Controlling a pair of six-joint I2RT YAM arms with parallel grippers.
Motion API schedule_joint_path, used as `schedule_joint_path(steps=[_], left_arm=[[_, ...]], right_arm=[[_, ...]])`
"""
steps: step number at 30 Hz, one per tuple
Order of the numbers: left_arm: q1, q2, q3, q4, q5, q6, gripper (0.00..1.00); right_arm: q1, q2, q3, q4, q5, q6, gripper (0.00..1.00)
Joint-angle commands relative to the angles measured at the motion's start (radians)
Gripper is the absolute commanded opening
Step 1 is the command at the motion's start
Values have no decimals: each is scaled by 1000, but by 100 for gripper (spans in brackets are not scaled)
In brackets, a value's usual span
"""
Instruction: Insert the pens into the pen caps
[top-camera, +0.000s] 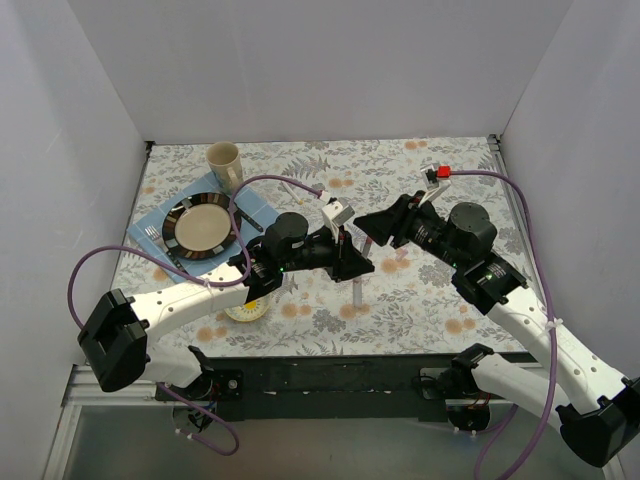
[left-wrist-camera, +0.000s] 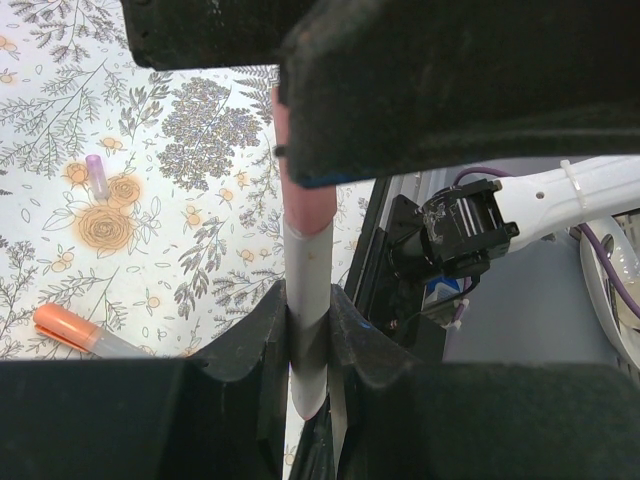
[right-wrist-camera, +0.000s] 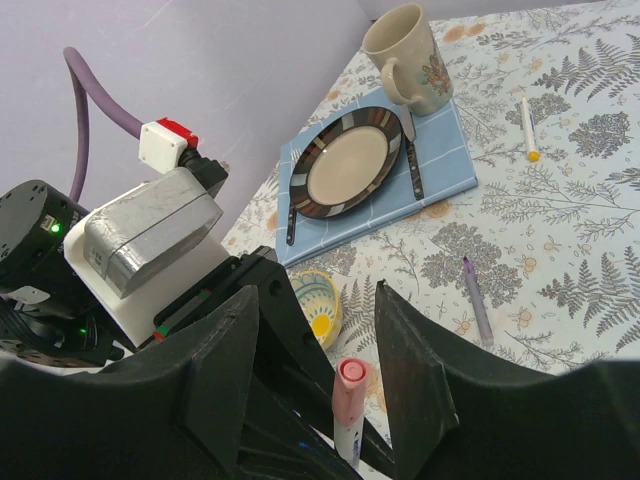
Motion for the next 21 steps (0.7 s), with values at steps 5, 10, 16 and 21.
schedule_joint_path(steps=[5,10,16,21], left_arm=[[2,-29,21,21,10,9,0],[2,-25,26,21,12,7,0],[2,-25,29,46,-2,-11,0],[2,-23,43,46,-39,-3,0]], right_arm=[[6,0,40,-7,14,-38,56],[7,-5,21,22,-15,-29,47],[13,-17,-41,27,-43,-19,28],[20,-43,-80,-4,-45,-42,6]])
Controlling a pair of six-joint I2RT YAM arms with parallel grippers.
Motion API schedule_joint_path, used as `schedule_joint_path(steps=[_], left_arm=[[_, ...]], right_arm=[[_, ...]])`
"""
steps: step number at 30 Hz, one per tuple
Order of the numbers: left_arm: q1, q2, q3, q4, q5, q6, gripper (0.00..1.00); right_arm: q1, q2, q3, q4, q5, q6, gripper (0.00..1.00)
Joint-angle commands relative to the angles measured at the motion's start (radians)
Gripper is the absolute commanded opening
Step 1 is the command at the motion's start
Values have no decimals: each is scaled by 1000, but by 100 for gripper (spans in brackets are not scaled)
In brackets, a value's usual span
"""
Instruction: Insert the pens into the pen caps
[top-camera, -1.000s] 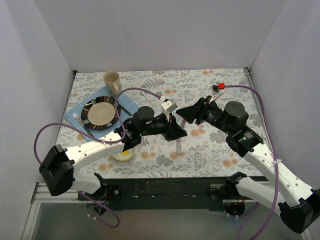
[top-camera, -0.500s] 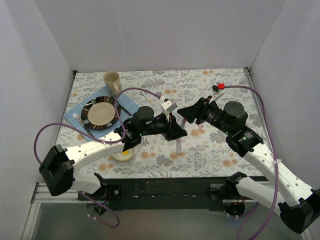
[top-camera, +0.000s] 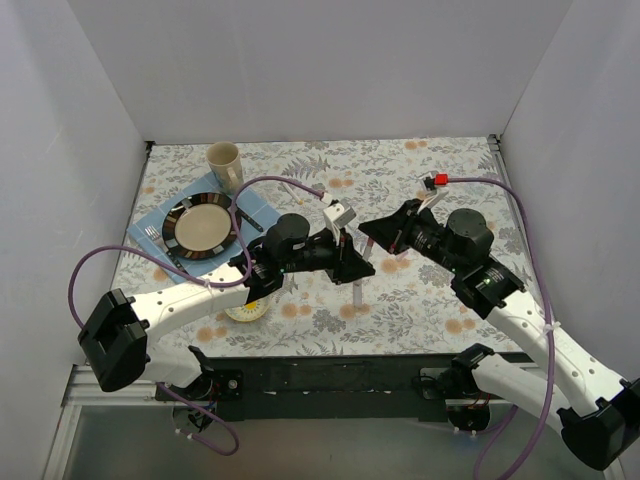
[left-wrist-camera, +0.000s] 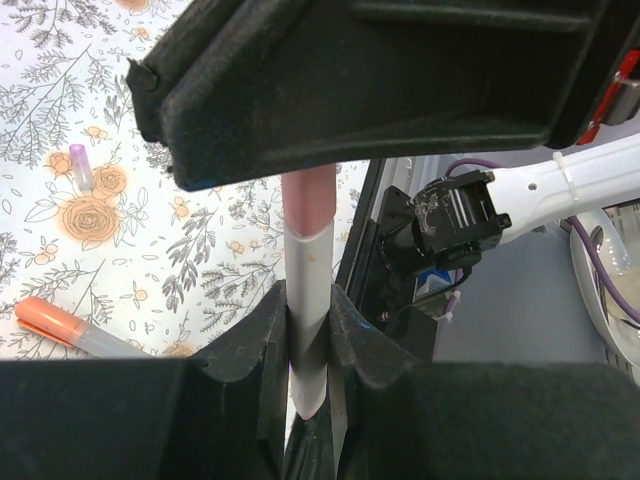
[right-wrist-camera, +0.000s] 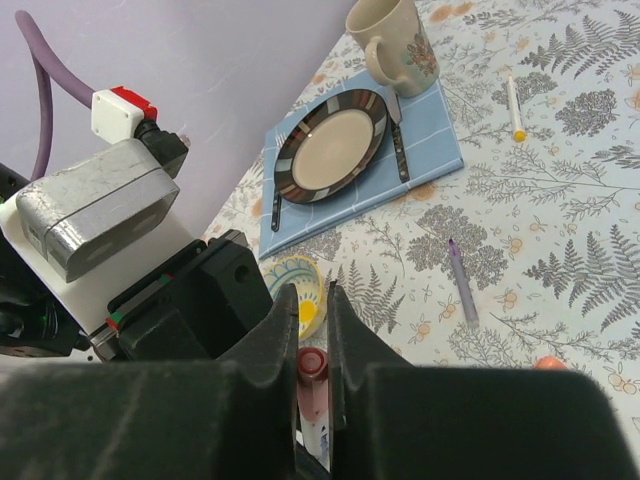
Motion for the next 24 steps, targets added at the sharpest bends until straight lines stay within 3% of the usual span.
schedule_joint_path(steps=[1,12,18,24], left_arm=[[3,-23,43,51,-53,7,0],[5,39,155,30,-97,7,0],[10,65,202,-25,-243,42,0],[31,89,207,28,-258,45,0]], right_arm=[[21,-34,-30,-12,-44,-26,1],[62,-74,-142,14,-36,-63,1],[102,-101,-182,-48,77,-43,1],[156,-83,-253,16,120,17,1]])
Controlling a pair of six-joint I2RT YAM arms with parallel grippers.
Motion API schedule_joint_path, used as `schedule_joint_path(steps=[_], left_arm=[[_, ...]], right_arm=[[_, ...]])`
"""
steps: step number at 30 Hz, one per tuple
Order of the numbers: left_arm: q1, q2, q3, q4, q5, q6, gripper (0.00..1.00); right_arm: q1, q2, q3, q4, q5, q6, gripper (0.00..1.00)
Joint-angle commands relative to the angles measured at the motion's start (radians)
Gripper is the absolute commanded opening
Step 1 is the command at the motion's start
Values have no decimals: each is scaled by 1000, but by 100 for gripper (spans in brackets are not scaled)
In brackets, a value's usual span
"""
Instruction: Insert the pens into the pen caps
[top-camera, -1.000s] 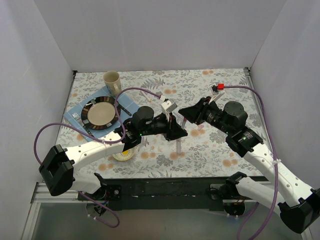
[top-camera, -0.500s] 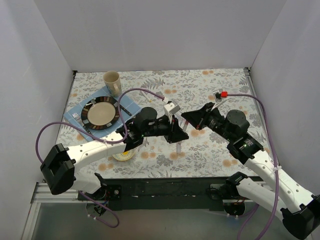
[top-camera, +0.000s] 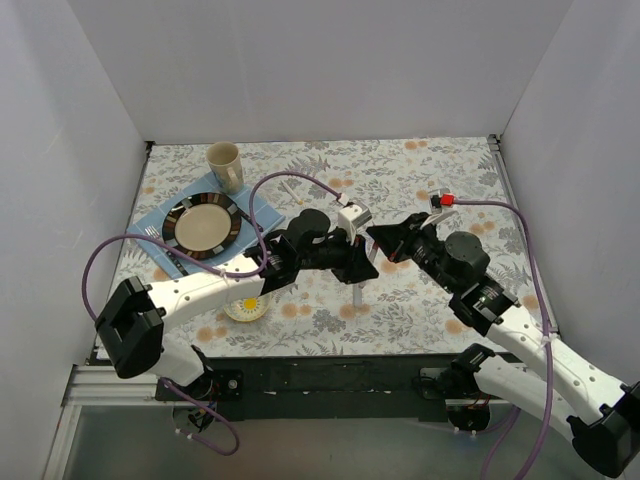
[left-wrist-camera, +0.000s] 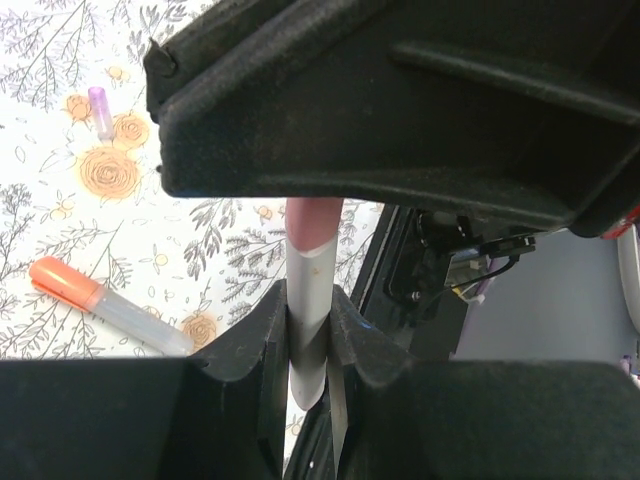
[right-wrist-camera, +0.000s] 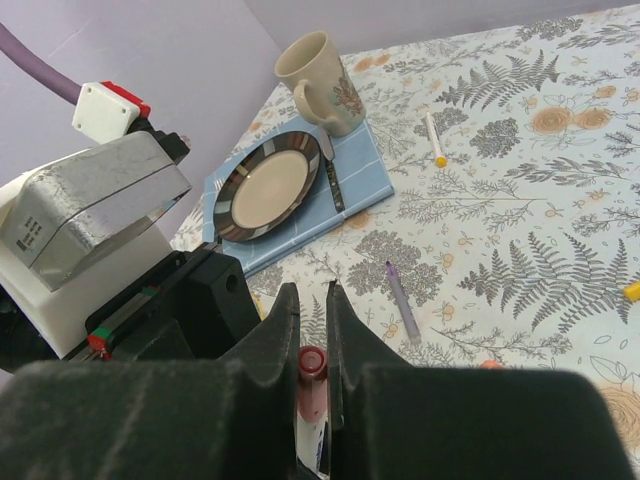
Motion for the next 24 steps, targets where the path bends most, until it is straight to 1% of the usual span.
schedule_joint_path(steps=[1,4,5,7,8,10,15,17,24], left_arm=[[57,-15,77,235,-170,7,0],[77,-18,78,251,-139,12,0],[85,-22,75,257,-98,14,0],[116,-48,57,292,-52,12,0],[123,-59,29,310,-4,12,0],[142,-88,20,318,20,21,0],[172,-128,-31,369,66,30,0],[174,-145,-37,386,67,38,0],[188,-165,-35,358,10,84,0]], right_arm=[[85,15,-103,-57,-141,71,1],[88,40,-137,11,-218,76,1],[86,45,-140,21,-244,70,1],[88,45,-139,12,-284,39,1],[86,42,-139,1,-297,32,1],[85,40,-120,-49,-320,15,1],[82,84,-122,-5,-484,41,1],[82,101,-105,-34,-517,41,1],[83,153,-71,-152,-515,50,1]])
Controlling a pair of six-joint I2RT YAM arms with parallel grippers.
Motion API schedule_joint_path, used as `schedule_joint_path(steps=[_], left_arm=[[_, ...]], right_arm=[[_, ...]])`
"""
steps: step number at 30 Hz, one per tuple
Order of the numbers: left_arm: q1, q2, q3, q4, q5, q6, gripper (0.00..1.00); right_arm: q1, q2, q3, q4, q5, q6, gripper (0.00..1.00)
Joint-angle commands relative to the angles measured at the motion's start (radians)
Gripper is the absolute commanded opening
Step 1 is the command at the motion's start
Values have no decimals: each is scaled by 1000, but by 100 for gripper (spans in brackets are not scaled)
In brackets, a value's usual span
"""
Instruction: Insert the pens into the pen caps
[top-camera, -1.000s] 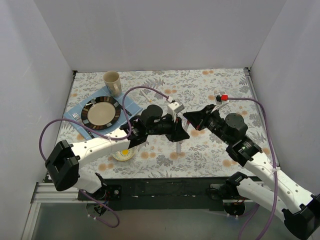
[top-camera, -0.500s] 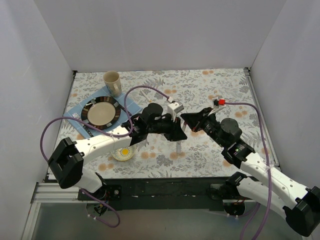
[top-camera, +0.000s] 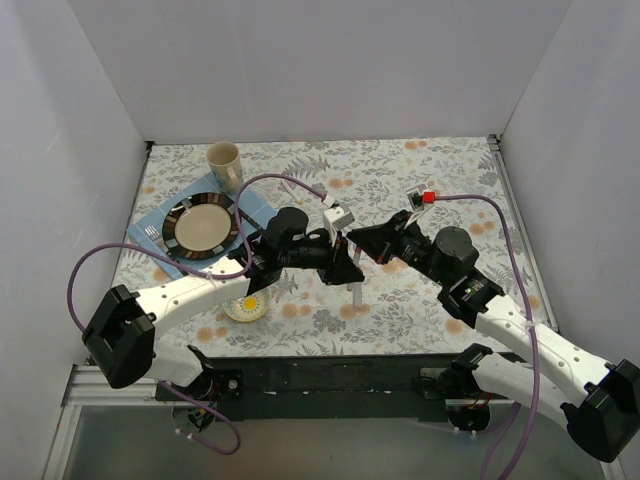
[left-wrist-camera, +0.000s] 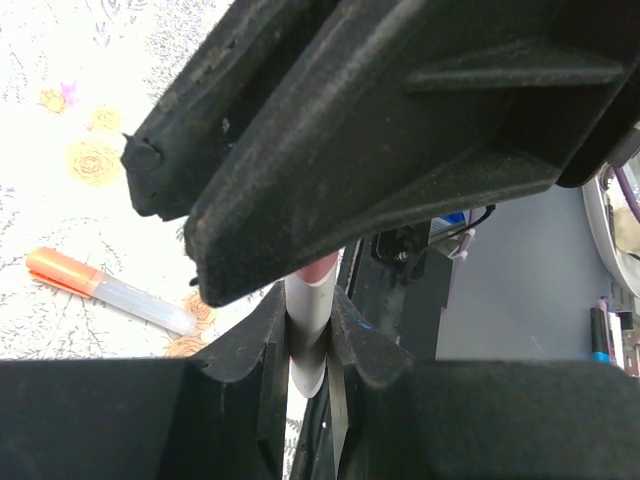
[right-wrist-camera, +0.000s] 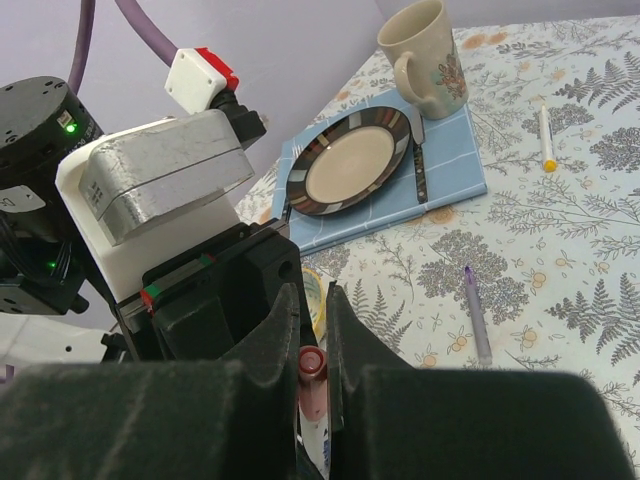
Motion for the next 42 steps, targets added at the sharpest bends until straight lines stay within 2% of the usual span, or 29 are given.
schedule_joint_path(steps=[1,5,9,13,21,27,34,38,42], left_arm=[[87,-99,73,305,-211,32,0],[118,-102,81,285,-190,40,0],[153,-100,82,307,-159,27,0],[179,-100,87,322,-98,6,0],[185,-103,90,348,-66,-19,0],[185,-103,119,326,-118,6,0],[190,-102,136,331,-126,30,0],[198,-88,148,348,-104,24,0],[198,-90,151,386,-87,-5,0]], right_arm=[[68,45,-40,-349,-311,36,1],[68,40,-52,-416,-322,-1,1],[68,78,-46,-413,-417,-52,1],[69,83,-1,-516,-405,-138,1],[82,43,-105,-334,-446,-127,1],[88,49,-171,-222,-481,23,1],[94,59,-144,-341,-446,-6,1],[99,83,-205,-178,-516,74,1],[99,79,-219,-110,-504,136,1]])
